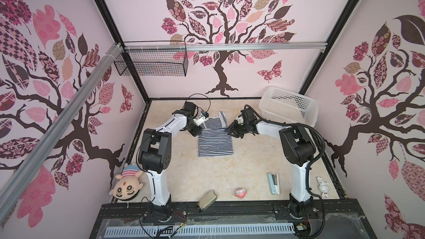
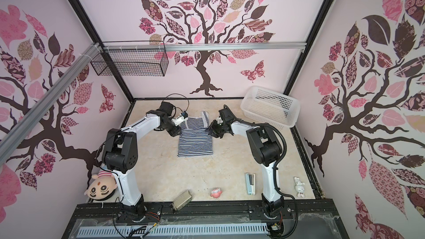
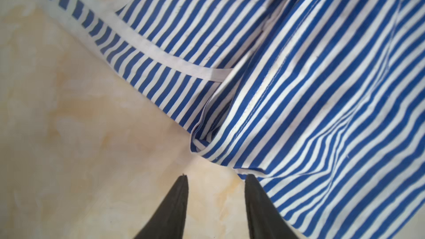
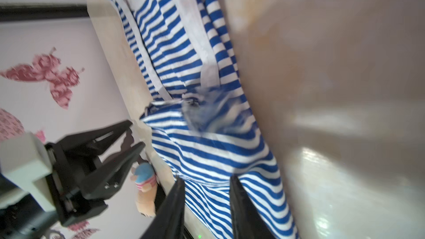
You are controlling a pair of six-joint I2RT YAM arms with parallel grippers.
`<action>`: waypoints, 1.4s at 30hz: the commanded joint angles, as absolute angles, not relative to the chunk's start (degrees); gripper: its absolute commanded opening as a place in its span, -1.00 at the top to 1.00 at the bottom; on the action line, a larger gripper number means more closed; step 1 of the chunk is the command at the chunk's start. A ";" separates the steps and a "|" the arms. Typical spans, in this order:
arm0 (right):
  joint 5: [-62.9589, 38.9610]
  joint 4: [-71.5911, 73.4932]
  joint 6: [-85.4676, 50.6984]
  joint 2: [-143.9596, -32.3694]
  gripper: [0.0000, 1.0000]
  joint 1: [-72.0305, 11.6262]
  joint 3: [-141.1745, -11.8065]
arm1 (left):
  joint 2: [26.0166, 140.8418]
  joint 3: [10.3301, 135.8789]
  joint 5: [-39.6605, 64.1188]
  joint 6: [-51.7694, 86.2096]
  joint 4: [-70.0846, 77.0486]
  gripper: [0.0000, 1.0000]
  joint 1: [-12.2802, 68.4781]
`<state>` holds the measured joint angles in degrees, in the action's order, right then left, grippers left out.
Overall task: Fold and stack tank tops
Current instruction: Fold the tank top at the center of the table, then move the tank top to the center of the table.
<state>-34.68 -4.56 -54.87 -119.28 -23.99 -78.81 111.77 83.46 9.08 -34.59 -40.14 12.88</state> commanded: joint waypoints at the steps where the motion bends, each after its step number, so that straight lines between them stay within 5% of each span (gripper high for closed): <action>1: -34.49 -6.38 -53.23 -119.07 0.09 -23.47 -82.49 | 109.69 83.36 8.22 -30.75 -38.06 -0.02 11.63; 18: -25.05 -14.63 -42.43 -98.16 -0.14 -26.13 -64.56 | 88.71 62.06 19.33 -28.74 -41.40 -0.10 11.50; 42: -26.23 -6.60 -44.17 -103.54 -0.06 -31.64 -56.58 | 101.10 62.51 27.67 -30.38 -45.74 -0.13 12.67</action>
<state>-25.74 -7.09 -43.92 -101.54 -31.33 -54.46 99.74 61.25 26.09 -29.93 -44.34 12.43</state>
